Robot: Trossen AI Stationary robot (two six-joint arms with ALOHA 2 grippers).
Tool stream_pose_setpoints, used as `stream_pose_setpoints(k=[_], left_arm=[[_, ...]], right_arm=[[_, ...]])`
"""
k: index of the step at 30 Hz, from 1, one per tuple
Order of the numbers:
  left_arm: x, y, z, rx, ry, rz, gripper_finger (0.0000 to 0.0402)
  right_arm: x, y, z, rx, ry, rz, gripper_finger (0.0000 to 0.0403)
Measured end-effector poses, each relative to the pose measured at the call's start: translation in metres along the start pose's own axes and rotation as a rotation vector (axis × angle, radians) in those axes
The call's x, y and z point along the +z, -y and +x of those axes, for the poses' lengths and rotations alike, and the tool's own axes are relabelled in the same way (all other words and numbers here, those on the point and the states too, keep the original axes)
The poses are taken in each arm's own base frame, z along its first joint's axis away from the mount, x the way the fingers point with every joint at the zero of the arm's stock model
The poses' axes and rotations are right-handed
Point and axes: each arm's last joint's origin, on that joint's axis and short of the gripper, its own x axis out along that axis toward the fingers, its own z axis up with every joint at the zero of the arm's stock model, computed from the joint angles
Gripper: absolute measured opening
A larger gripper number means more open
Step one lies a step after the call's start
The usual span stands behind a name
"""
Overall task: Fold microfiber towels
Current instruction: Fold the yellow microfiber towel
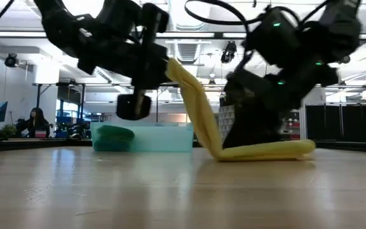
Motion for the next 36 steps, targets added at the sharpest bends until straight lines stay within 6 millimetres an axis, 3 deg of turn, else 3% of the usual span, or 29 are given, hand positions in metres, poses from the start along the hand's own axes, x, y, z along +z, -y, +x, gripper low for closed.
stream_pose_setpoints(k=[5,9,17,32,36], left_arm=[[-0.013,-0.002,-0.034,0.054,0.035,-0.017,0.0],[-0.018,-0.004,-0.049,0.051,0.074,-0.035,0.0],[-0.021,-0.01,-0.05,0.057,0.1,-0.062,0.0],[-0.016,-0.016,-0.037,0.031,0.106,-0.054,0.0],[-0.018,-0.019,-0.037,0.049,0.085,-0.061,0.0]], right_arm=[[0.021,-0.017,0.029,0.069,0.006,-0.05,0.0008],[0.039,-0.032,0.048,0.105,0.037,-0.073,0.0008],[0.056,-0.052,0.081,0.179,-0.007,-0.102,0.0008],[0.061,-0.053,0.059,0.139,0.0,-0.122,0.0008],[0.068,-0.06,0.047,0.122,0.085,-0.13,0.0008]])
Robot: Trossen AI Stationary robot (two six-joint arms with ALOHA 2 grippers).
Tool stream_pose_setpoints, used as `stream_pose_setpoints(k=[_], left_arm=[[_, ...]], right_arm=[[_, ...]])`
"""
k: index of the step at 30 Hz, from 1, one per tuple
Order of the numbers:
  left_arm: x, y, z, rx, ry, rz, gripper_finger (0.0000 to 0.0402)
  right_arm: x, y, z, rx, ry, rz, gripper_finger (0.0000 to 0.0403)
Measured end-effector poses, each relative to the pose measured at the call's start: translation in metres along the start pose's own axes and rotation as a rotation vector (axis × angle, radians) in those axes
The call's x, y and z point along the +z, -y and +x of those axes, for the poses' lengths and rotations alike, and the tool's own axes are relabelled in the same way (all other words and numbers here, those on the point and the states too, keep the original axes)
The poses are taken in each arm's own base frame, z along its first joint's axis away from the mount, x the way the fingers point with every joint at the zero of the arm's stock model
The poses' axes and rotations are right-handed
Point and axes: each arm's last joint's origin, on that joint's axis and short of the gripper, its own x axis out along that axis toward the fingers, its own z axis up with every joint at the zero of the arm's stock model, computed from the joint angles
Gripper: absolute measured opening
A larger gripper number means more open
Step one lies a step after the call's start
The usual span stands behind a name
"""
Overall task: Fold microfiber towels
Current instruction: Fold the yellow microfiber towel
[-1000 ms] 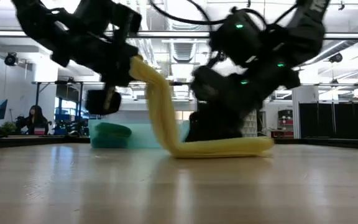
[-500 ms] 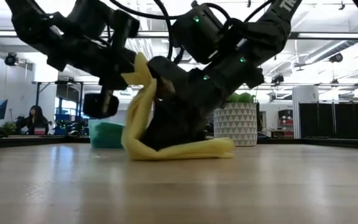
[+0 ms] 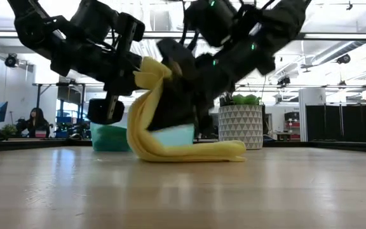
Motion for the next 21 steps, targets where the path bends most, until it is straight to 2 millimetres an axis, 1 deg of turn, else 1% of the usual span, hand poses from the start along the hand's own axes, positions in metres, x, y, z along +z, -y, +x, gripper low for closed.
stream_pose_setpoints(k=[2,5,10,12,17,19,21], left_arm=[[0.0,-0.001,0.0,-0.001,-0.006,-0.001,0.0],[0.0,0.0,-0.001,-0.008,-0.004,0.001,0.0],[0.0,0.001,-0.001,-0.014,-0.006,-0.001,0.0],[0.0,0.001,-0.001,-0.016,-0.005,-0.006,0.0],[0.002,0.005,0.001,-0.02,0.001,-0.027,0.0],[0.003,0.006,0.003,-0.012,0.014,-0.048,0.0],[0.004,0.005,0.006,0.011,0.01,-0.056,0.0]], right_arm=[[0.004,-0.005,-0.007,-0.027,0.042,-0.021,0.0008],[0.002,-0.005,-0.017,-0.086,0.02,-0.043,0.0008],[0.0,-0.004,-0.044,-0.19,-0.021,-0.06,0.0008],[-0.008,-0.006,-0.056,-0.25,-0.027,-0.062,0.0008],[-0.026,-0.014,-0.091,-0.316,0.025,-0.022,0.0008],[-0.038,-0.01,-0.1,-0.346,0.029,0.008,0.0008],[-0.049,-0.006,-0.105,-0.357,0.032,0.046,0.0008]])
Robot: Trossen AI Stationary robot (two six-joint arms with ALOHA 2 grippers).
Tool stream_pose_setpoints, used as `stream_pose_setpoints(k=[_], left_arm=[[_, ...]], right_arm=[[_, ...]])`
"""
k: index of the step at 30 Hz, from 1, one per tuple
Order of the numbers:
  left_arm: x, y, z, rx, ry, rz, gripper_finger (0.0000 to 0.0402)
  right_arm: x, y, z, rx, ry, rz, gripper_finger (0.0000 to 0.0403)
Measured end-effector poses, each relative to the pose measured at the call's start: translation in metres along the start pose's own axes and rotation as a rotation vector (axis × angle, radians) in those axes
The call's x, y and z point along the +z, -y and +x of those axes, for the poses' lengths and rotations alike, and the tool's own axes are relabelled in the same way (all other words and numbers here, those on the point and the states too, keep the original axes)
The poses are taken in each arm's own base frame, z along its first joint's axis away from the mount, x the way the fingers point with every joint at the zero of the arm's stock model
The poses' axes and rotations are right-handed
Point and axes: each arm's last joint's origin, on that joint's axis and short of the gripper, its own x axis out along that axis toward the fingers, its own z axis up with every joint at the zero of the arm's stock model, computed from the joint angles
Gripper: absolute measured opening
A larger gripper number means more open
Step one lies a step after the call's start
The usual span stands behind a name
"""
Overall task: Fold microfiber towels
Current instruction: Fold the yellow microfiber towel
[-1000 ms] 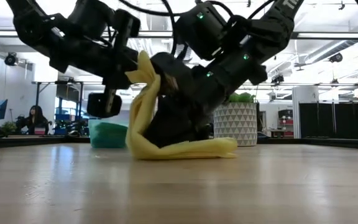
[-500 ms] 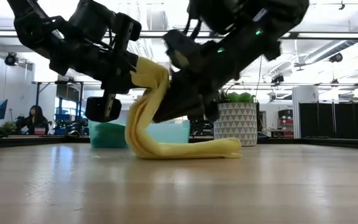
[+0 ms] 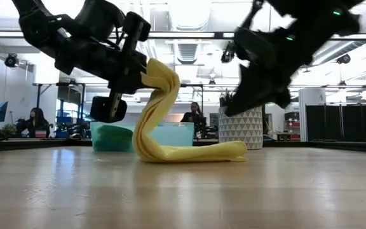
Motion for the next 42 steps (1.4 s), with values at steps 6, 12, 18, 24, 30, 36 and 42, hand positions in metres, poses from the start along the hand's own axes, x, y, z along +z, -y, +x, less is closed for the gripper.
stream_pose_setpoints(k=[6,12,18,24,30,36,42], left_arm=[[0.006,0.001,0.022,0.005,-0.023,-0.003,0.0],[0.012,0.006,0.038,-0.015,-0.052,0.0,0.0],[0.015,0.01,0.05,-0.029,-0.056,0.009,0.0],[0.016,0.007,0.056,-0.026,-0.072,0.016,0.0],[0.014,0.002,0.055,-0.019,-0.089,0.059,0.0029],[0.011,-0.002,0.053,-0.012,-0.12,0.055,0.012],[0.012,-0.002,0.053,-0.018,-0.133,0.054,0.0206]], right_arm=[[-0.027,0.017,0.013,-0.031,-0.028,0.071,0.0008],[-0.034,0.014,0.035,0.046,-0.054,0.104,0.0008],[-0.034,0.002,0.054,0.077,-0.092,0.082,0.0008],[-0.031,-0.002,0.054,0.097,-0.1,0.072,0.0008],[-0.031,-0.001,0.053,0.094,-0.107,0.048,0.0008],[-0.031,-0.001,0.053,0.095,-0.107,0.044,0.0008],[-0.031,-0.001,0.053,0.095,-0.109,0.041,0.0008]])
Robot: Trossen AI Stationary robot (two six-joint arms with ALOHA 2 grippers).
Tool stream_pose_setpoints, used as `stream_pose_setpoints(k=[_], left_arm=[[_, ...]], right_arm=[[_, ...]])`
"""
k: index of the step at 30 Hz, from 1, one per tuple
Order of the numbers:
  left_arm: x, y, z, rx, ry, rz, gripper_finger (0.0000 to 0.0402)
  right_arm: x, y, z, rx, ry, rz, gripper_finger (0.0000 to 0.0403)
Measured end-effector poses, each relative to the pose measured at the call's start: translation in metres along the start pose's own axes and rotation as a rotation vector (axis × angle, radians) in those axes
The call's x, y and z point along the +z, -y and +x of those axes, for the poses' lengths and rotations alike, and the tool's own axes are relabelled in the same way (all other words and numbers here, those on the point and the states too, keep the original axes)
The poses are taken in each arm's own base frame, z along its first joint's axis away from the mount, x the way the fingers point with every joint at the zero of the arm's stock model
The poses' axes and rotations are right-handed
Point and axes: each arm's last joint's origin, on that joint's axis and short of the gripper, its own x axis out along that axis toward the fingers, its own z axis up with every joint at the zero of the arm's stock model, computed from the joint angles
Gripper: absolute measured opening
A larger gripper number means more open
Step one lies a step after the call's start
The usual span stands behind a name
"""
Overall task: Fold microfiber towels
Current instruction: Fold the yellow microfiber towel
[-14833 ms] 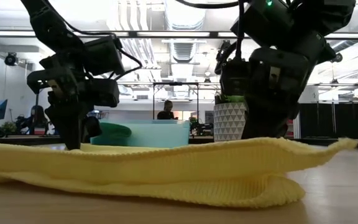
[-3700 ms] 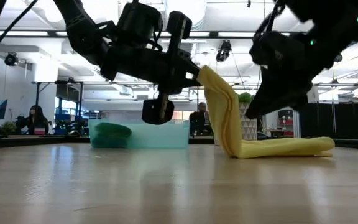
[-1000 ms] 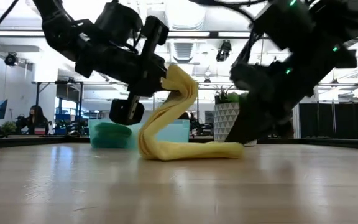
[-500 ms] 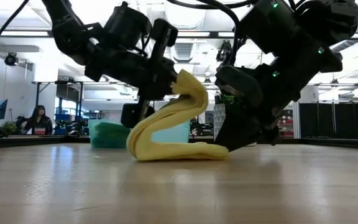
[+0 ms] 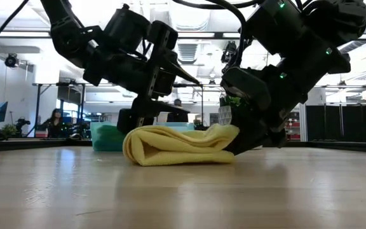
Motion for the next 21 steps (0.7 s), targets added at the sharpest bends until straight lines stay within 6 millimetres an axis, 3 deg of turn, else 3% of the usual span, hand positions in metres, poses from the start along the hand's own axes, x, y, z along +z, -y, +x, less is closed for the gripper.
stream_pose_setpoints(k=[9,14,21], left_arm=[[0.003,0.009,-0.008,-0.07,-0.1,0.032,0.023],[-0.005,0.024,-0.016,-0.101,-0.138,0.223,0.023],[-0.027,0.028,-0.017,0.066,-0.055,0.554,0.0231]], right_arm=[[0.001,0.003,-0.012,-0.037,-0.046,-0.043,0.0008],[0.008,0.002,-0.032,-0.055,-0.045,-0.098,0.0008],[0.019,0.001,-0.059,-0.028,0.0,-0.161,0.0008]])
